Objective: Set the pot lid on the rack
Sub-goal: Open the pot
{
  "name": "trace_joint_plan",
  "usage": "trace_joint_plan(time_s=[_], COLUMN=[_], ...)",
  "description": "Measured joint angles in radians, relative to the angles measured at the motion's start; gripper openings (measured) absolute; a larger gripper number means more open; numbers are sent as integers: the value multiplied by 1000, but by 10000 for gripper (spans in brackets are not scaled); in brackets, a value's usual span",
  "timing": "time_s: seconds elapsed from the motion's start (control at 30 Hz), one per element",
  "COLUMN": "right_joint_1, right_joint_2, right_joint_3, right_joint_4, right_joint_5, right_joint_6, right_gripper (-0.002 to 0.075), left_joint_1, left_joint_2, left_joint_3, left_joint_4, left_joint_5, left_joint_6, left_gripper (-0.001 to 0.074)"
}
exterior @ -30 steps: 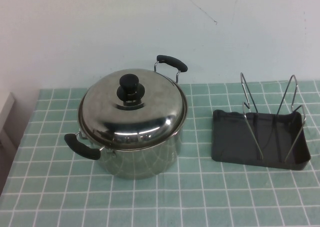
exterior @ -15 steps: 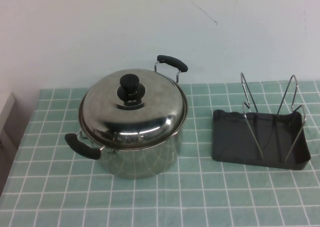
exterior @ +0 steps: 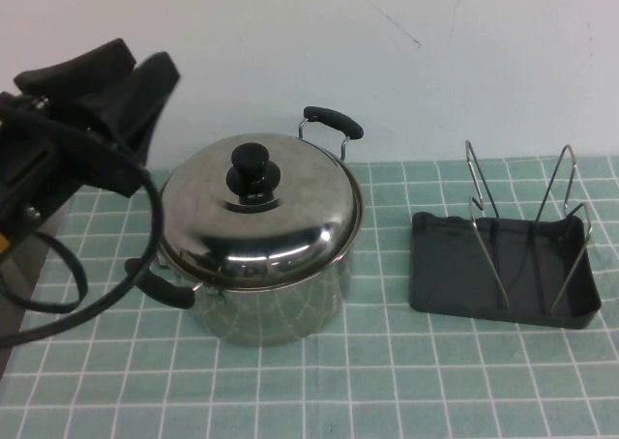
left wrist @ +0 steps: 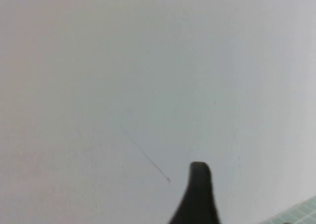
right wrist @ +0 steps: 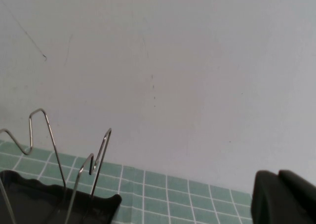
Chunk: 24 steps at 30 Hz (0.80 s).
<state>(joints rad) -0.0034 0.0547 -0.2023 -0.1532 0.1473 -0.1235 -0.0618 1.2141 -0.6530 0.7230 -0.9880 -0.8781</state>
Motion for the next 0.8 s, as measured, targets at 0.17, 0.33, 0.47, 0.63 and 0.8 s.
trace_joint_plan(time_s=[0.17,0.33,0.47,0.63,0.8], right_joint_1=[0,0,0,0,0], right_joint_2=[0,0,0,0,0], right_joint_3=[0,0,0,0,0], right_joint_4=[0,0,0,0,0], right_joint_5=[0,2,6,6,8], right_joint_6=[-4,-6,-8,-11,-11], right_gripper=[-1,-1,-1,-1,-1], left_joint_1=[-48,-132,-164,-167,-167], left_joint_2=[150,281,359,434,492], left_joint_3=[-89,-144,-151,-151,-152], left_joint_4=[60,52,-13,-90,-145], left_joint_5=[28,70,84,89,87], left_joint_6=[-2,63,162,215,224], left_gripper=[640,687,692,692,692])
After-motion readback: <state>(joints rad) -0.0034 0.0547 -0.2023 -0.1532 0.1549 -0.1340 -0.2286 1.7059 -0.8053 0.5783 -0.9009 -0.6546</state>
